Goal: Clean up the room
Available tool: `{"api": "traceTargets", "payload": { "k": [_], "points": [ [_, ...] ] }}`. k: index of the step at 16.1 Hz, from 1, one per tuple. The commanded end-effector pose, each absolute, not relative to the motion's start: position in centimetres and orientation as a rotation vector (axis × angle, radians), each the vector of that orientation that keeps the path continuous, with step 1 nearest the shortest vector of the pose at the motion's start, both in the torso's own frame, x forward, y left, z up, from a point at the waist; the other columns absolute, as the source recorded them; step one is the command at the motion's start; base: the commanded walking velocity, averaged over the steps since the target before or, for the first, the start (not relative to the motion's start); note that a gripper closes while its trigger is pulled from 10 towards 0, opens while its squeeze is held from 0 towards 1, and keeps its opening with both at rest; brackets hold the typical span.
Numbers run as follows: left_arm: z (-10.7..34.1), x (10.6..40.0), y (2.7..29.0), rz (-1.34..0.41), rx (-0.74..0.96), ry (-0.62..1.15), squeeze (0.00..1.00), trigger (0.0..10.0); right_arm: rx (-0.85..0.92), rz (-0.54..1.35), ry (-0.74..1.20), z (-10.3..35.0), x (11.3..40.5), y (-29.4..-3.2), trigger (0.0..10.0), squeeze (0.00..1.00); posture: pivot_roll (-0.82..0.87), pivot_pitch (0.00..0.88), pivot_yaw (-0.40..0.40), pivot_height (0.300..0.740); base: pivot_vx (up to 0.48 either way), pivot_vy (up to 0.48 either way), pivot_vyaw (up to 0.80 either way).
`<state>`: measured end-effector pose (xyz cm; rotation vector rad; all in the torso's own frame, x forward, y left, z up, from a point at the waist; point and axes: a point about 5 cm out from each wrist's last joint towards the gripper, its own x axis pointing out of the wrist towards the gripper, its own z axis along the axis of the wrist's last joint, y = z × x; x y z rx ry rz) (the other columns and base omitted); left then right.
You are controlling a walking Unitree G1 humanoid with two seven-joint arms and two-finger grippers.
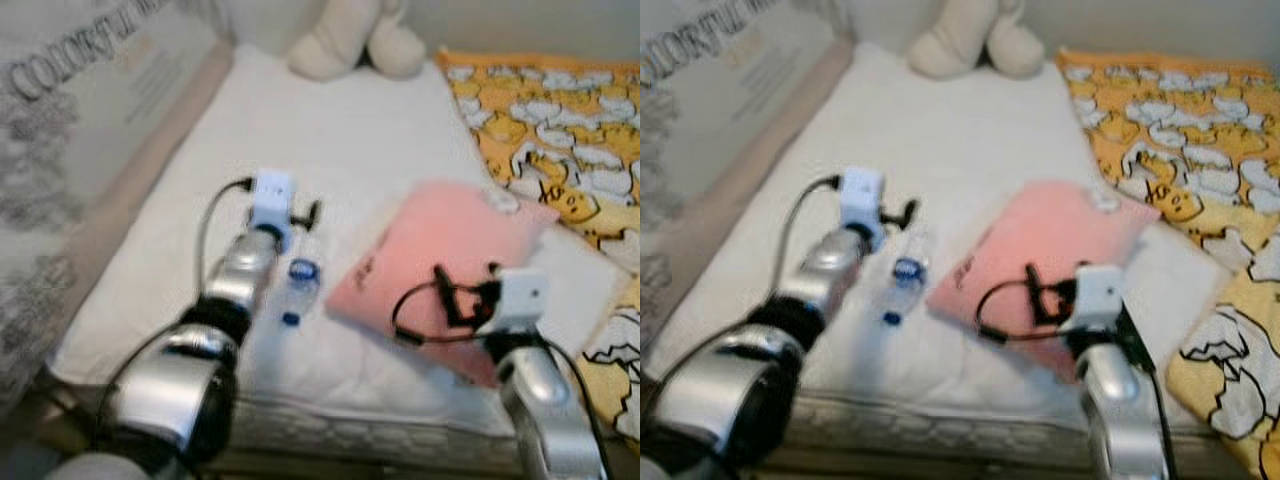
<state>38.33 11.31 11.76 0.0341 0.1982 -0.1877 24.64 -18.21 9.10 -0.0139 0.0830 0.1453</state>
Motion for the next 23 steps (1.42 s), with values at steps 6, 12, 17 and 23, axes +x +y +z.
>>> {"api": "traceTargets", "payload": {
  "k": [6, 12, 17, 23],
  "points": [
    [10.0, 37.6, 9.1, -0.268, -0.032, 0.336, 0.0, 10.0, 0.0, 0.251, 0.151, 9.5, 20.5, -17.6, 10.0, 0.0, -0.29, 0.009, 0.038, 0.74, 0.0, 0.0, 0.0],
    [8.2, 36.6, 8.4, -0.243, 0.02, 0.408, 0.0, 10.0, 0.013, 0.244, 0.215, 8.4, 18.4, -16.4, 10.0, 0.0, -0.33, 0.075, 0.03, 0.74, 0.0, 0.0, 0.0],
    [7.6, 36.3, 8.3, -0.234, 0.113, 0.429, 0.0, 10.0, 0.004, 0.283, 0.26, 7.9, 17.3, -16.5, 10.0, 0.0, -0.34, 0.084, 0.025, 0.74, 0.0, 0.0, 0.0],
    [6.9, 35.7, 7.5, -0.235, 0.061, 0.467, 0.0, 10.0, -0.01, 0.326, 0.293, 8.0, 16.6, -16.5, 10.0, 0.0, -0.36, 0.079, -0.009, 0.74, 0.0, 0.0, 0.0]
  ]
}}
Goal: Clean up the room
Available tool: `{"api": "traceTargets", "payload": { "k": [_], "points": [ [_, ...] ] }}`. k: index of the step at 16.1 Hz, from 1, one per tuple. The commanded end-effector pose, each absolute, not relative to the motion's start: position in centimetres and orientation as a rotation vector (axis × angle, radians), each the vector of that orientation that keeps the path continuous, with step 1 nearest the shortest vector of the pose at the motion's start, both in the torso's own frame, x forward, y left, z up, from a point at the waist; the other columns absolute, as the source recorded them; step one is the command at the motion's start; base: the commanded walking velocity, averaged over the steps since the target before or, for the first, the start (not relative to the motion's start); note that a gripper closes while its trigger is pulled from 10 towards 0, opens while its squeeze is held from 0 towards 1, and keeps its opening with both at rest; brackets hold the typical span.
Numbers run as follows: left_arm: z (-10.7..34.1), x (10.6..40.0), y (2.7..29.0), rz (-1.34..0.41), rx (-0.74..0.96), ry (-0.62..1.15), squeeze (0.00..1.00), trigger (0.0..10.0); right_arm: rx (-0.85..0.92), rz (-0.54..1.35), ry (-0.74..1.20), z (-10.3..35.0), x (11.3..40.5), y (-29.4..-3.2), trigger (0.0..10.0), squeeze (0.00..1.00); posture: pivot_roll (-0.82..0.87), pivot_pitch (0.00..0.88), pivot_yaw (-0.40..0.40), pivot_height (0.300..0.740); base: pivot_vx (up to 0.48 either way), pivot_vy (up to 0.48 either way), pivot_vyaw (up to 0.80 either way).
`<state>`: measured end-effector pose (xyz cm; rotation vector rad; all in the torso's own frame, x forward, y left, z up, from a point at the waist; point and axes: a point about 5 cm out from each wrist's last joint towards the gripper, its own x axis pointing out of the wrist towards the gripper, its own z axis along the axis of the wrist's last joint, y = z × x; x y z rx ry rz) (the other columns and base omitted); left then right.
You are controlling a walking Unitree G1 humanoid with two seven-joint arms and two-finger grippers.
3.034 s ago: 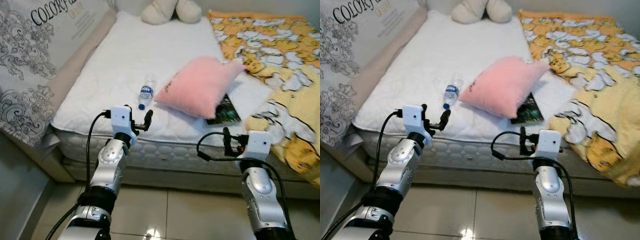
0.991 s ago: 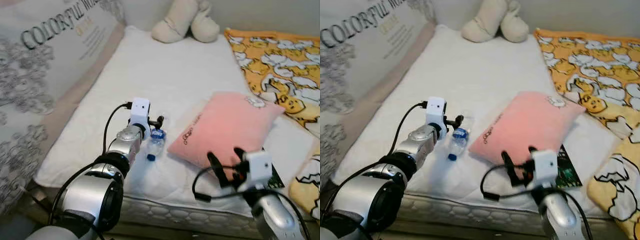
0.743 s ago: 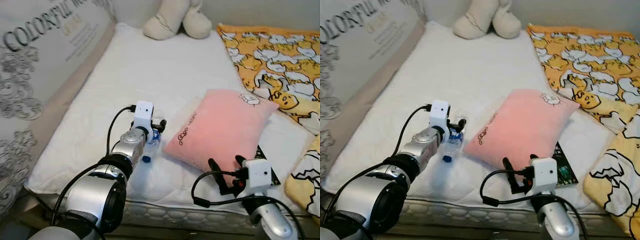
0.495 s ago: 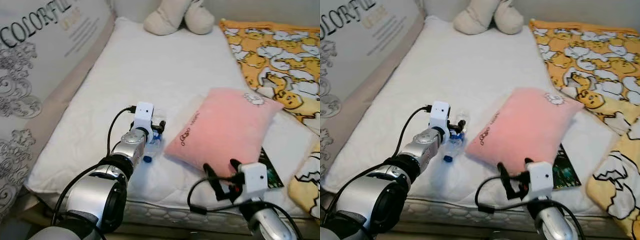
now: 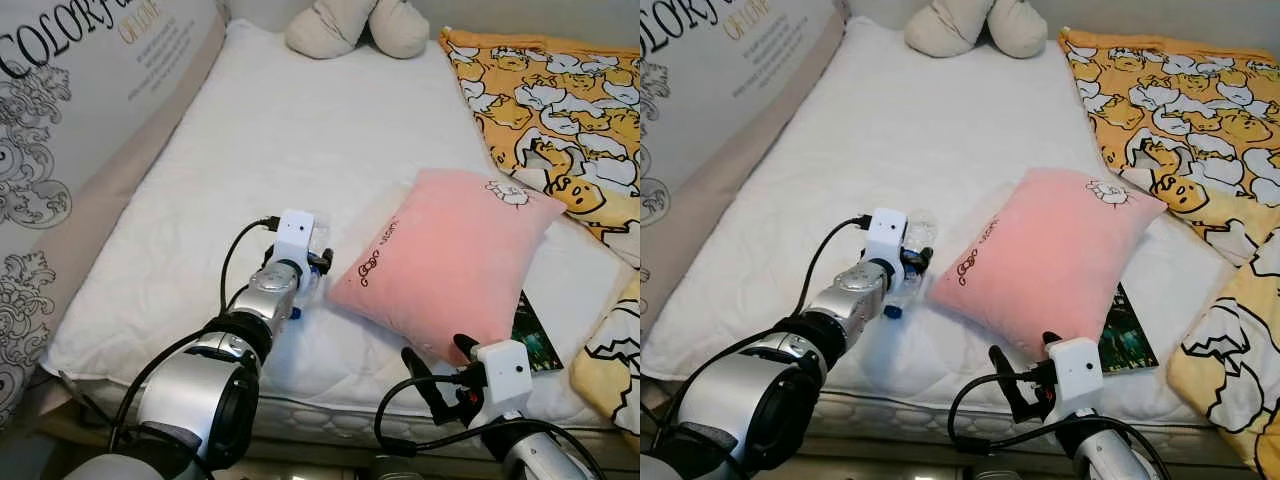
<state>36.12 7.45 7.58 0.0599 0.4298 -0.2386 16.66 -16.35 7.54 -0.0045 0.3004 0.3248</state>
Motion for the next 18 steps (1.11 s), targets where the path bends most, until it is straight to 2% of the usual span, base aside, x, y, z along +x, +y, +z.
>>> {"api": "traceTargets", "payload": {
  "k": [1, 5, 6, 8, 14, 15, 16, 18],
  "points": [
    [6.7, 35.6, 7.4, -0.236, 0.052, 0.474, 0.0, 10.0, -0.013, 0.326, 0.294, 8.0, 16.6, -16.6, 10.0, 0.0, -0.36, 0.08, -0.011, 0.74, 0.0, 0.0, 0.0],
    [5.7, 34.8, 6.7, -0.259, 0.031, 0.514, 0.0, 10.0, -0.027, 0.332, 0.297, 8.1, 16.7, -16.9, 10.0, 0.0, -0.37, 0.08, -0.014, 0.74, 0.0, 0.0, 0.0],
    [5.2, 34.4, 6.6, -0.271, 0.109, 0.526, 0.0, 10.0, -0.027, 0.334, 0.297, 8.2, 16.7, -16.7, 10.0, 0.0, -0.37, 0.082, -0.012, 0.74, 0.0, 0.0, 0.0],
    [4.7, 34.0, 6.6, -0.281, 0.152, 0.543, 0.0, 10.0, -0.024, 0.336, 0.298, 8.3, 16.7, -16.5, 10.0, 0.0, -0.37, 0.083, -0.009, 0.74, 0.0, 0.0, 0.0],
    [2.9, 32.6, 6.5, -0.314, 0.135, 0.636, 0.0, 10.0, -0.022, 0.347, 0.309, 8.0, 16.5, -16.3, 10.0, 0.0, -0.37, 0.071, -0.008, 0.74, 0.0, 0.0, 0.0],
    [2.7, 32.5, 6.6, -0.309, 0.13, 0.643, 0.0, 9.4, -0.021, 0.35, 0.31, 8.0, 16.5, -16.2, 10.0, 0.0, -0.37, 0.063, -0.007, 0.74, 0.0, 0.0, 0.0],
    [2.7, 32.5, 6.5, -0.312, 0.115, 0.642, 0.0, 0.0, -0.019, 0.355, 0.306, 8.1, 16.6, -16.1, 10.0, 0.0, -0.37, 0.063, -0.006, 0.74, 0.0, 0.0, 0.0],
    [2.9, 32.6, 6.4, -0.325, 0.115, 0.626, 0.0, 0.0, -0.017, 0.358, 0.306, 8.1, 16.6, -16.0, 10.0, 0.0, -0.37, 0.064, -0.005, 0.74, 0.0, 0.0, 0.0]
  ]
}}
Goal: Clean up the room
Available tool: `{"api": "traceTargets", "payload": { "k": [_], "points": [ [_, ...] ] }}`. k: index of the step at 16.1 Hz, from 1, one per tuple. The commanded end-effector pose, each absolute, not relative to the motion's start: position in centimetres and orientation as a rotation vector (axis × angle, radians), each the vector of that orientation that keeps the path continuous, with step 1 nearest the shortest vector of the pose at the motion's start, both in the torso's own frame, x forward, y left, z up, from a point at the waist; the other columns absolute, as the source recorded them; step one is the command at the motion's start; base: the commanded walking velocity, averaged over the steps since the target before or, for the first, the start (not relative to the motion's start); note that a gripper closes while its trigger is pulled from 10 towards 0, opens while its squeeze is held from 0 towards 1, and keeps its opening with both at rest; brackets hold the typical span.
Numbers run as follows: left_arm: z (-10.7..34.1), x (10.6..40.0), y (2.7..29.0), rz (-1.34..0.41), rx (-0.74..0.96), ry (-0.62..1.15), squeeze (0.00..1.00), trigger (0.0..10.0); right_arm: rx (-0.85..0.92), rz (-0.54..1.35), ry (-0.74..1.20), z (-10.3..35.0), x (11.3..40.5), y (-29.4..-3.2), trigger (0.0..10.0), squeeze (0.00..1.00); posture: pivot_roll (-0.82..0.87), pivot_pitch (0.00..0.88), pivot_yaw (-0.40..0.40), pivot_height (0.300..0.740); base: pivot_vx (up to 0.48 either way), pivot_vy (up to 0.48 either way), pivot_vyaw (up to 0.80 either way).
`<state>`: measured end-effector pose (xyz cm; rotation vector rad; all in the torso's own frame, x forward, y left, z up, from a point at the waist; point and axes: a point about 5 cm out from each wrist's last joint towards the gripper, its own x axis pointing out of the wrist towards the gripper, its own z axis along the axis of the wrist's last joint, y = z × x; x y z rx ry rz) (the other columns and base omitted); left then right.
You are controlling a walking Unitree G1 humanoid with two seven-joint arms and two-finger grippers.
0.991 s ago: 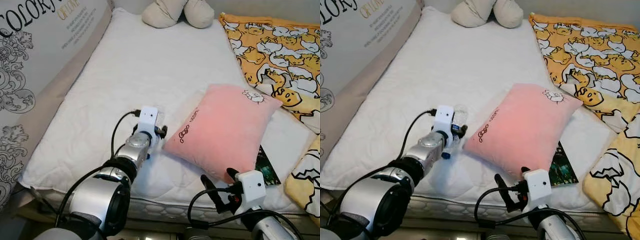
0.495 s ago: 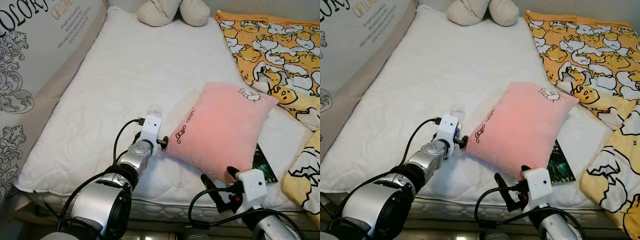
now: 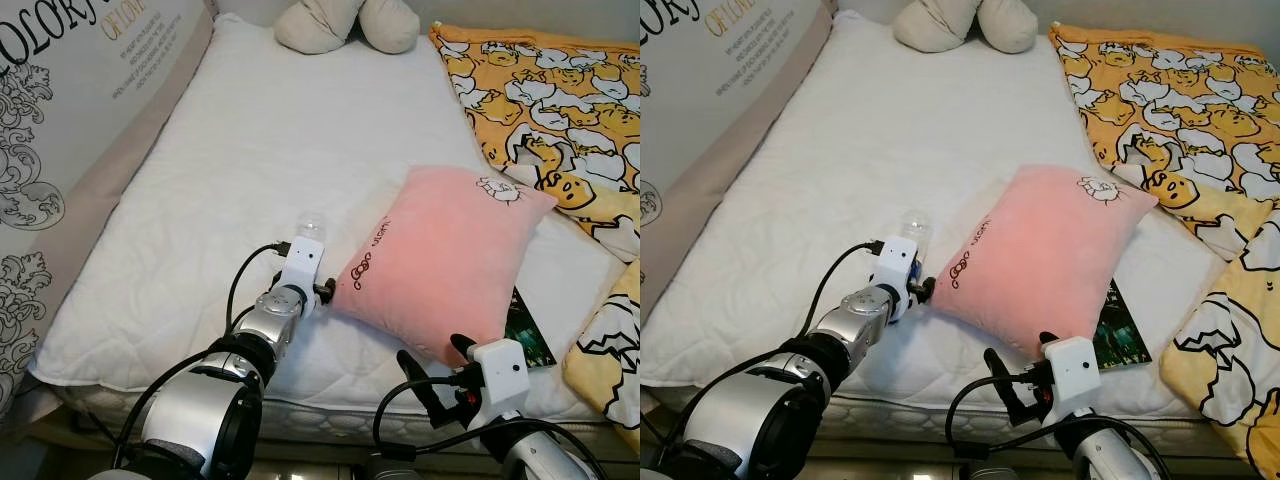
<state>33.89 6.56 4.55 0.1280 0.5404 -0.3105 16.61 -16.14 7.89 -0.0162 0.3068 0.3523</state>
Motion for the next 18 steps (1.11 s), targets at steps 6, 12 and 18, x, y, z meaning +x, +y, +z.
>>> {"api": "traceTargets", "payload": {
  "k": [6, 12, 18],
  "points": [
    [2.5, 32.2, 6.2, -0.367, 0.113, 0.645, 0.0, 0.0, -0.021, 0.351, 0.31, 8.0, 16.7, -16.1, 10.0, 0.0, -0.38, 0.067, -0.007, 0.74, 0.0, 0.0, 0.0],
    [2.8, 32.5, 6.2, -0.364, 0.112, 0.617, 0.0, 0.0, -0.027, 0.339, 0.312, 7.9, 16.9, -16.3, 10.0, 0.0, -0.37, 0.064, 0.003, 0.74, 0.0, 0.0, 0.0],
    [8.0, 36.3, 8.3, -0.351, -0.016, 0.372, 0.0, 0.0, -0.021, 0.335, 0.299, 7.6, 17.7, -16.0, 10.0, 0.0, -0.32, 0.047, 0.01, 0.74, 0.0, 0.0, 0.0]
  ]
}}
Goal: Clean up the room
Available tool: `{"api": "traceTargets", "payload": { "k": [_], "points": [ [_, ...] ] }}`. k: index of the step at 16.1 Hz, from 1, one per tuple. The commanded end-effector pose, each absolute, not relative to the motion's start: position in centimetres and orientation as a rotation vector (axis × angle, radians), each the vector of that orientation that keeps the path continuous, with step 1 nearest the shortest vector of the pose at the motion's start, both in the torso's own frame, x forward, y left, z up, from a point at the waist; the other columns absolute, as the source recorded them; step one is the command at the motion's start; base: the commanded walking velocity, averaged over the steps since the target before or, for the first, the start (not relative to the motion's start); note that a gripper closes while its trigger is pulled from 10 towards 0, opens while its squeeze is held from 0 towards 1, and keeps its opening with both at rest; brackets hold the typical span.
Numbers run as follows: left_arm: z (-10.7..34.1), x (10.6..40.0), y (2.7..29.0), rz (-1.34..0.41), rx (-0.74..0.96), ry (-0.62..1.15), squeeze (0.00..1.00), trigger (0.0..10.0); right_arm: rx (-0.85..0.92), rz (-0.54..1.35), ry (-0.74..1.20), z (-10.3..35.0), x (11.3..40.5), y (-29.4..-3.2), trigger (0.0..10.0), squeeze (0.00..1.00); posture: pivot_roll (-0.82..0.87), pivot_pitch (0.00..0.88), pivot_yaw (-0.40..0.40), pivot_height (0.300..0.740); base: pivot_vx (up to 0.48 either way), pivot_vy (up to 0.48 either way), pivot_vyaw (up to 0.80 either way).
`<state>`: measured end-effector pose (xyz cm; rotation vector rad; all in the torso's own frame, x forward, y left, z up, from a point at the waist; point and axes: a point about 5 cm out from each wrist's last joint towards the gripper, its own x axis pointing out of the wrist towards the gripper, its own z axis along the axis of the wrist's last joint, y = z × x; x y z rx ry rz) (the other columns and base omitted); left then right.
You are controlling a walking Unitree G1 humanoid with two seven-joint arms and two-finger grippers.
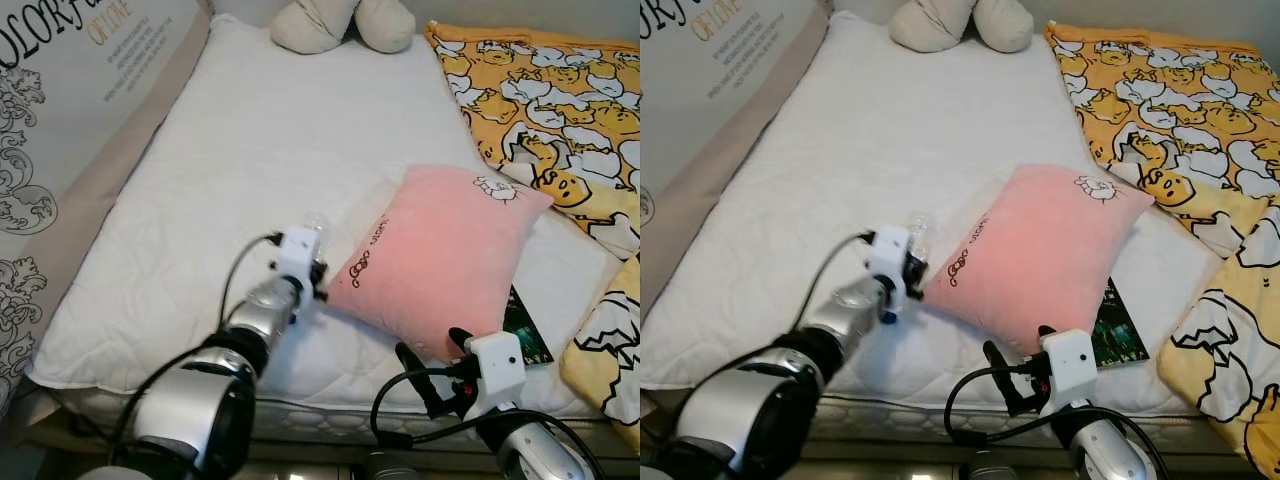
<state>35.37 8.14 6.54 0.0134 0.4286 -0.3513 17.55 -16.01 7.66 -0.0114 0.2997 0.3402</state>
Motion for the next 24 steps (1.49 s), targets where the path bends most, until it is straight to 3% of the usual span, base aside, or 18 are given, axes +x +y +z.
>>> {"api": "traceTargets", "payload": {
  "k": [1, 6, 7, 8, 24],
  "points": [
    [8.3, 36.5, 8.8, -0.344, -0.036, 0.361, 0.0, 0.0, -0.022, 0.337, 0.297, 7.5, 17.9, -16.0, 10.0, 0.0, -0.31, 0.041, 0.009, 0.74, 0.0, 0.0, 0.0],
    [8.4, 36.5, 9.2, -0.358, 0.079, 0.328, 0.0, 0.0, -0.023, 0.35, 0.288, 7.5, 18.6, -15.9, 10.0, 0.0, -0.29, 0.028, 0.0, 0.74, 0.0, 0.0, 0.0],
    [8.4, 36.5, 9.3, -0.351, 0.09, 0.324, 0.28, 3.8, -0.023, 0.352, 0.287, 7.5, 18.6, -15.9, 10.0, 0.0, -0.29, 0.028, 0.0, 0.74, 0.0, 0.0, 0.0],
    [8.6, 36.7, 9.5, -0.345, 0.141, 0.318, 1.0, 10.0, -0.022, 0.359, 0.283, 7.5, 18.7, -15.9, 10.0, 0.0, -0.29, 0.027, 0.0, 0.74, 0.0, 0.0, 0.0],
    [7.5, 36.1, 7.5, -0.362, 0.158, 0.481, 1.0, 10.0, -0.001, 0.366, 0.282, 7.9, 16.4, -15.5, 10.0, 0.0, -0.36, 0.069, 0.026, 0.74, 0.0, 0.0, 0.0]
  ]
}}
